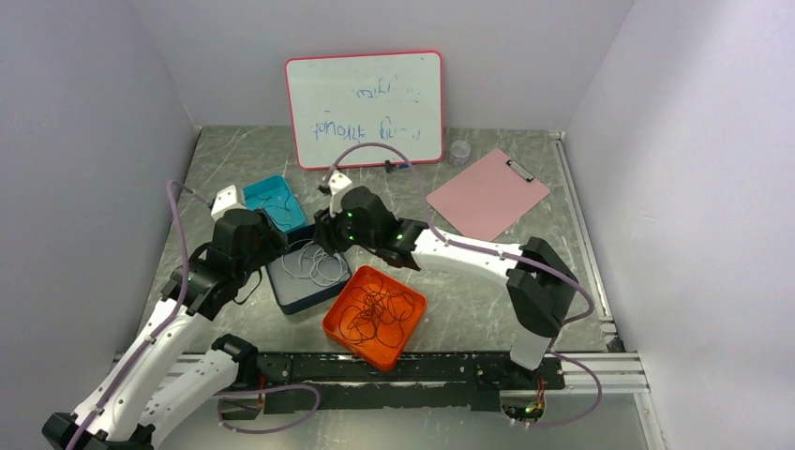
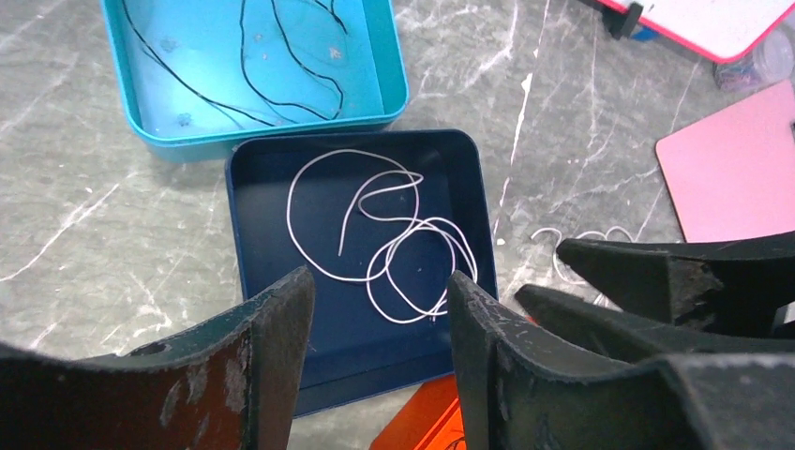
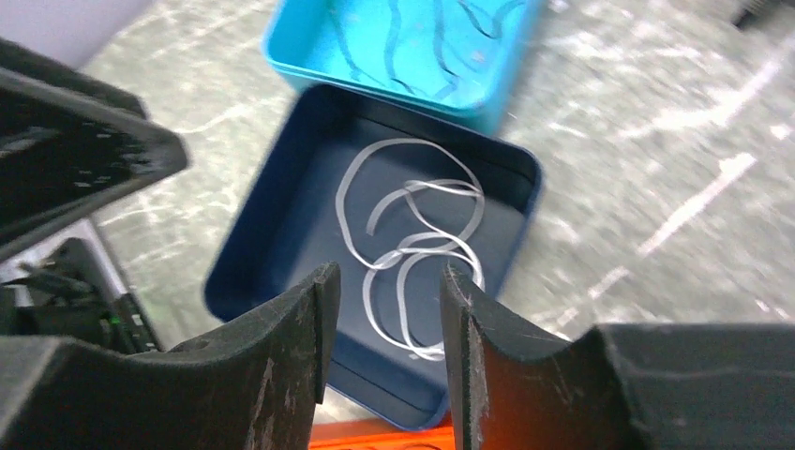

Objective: Untangle the cables

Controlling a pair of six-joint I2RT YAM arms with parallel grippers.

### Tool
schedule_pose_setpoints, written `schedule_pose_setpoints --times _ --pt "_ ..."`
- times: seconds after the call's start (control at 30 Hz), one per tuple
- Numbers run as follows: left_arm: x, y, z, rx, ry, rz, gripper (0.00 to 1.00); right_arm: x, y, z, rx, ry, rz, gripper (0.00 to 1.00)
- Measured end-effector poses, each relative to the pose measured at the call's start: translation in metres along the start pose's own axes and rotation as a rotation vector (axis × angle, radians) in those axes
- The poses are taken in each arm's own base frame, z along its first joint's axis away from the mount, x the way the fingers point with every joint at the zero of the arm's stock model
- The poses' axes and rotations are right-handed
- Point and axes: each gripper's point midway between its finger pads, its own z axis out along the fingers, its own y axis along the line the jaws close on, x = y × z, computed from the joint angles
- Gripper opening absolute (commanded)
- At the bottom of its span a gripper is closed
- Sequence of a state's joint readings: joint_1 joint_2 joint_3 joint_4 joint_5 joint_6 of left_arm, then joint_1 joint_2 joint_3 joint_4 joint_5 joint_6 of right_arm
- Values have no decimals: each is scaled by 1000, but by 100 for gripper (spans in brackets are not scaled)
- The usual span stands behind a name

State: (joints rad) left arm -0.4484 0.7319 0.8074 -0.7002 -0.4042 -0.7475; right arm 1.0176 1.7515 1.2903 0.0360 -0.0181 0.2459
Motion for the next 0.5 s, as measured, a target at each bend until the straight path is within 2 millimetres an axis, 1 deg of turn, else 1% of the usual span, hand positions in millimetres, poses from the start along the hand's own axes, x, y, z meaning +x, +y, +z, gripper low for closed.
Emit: schedule_pose_setpoints --times 0.07,0.13,0.23,0.33,0.4,0.5 --pt "5 -3 4 9 23 14 58 7 -17 -6 57 13 9 47" --pt "10 -6 9 18 46 28 58 16 -40 -17 125 31 35 47" --pt "20 -10 17 25 91 50 57 28 -85 -39 238 45 110 46" --pt "28 -13 22 31 124 68 57 36 -140 -74 393 28 211 46" --pt "30 -16 24 42 137 79 57 42 -173 -98 498 17 268 46" --pt "32 -20 27 57 146 86 57 54 -208 -128 633 20 328 46"
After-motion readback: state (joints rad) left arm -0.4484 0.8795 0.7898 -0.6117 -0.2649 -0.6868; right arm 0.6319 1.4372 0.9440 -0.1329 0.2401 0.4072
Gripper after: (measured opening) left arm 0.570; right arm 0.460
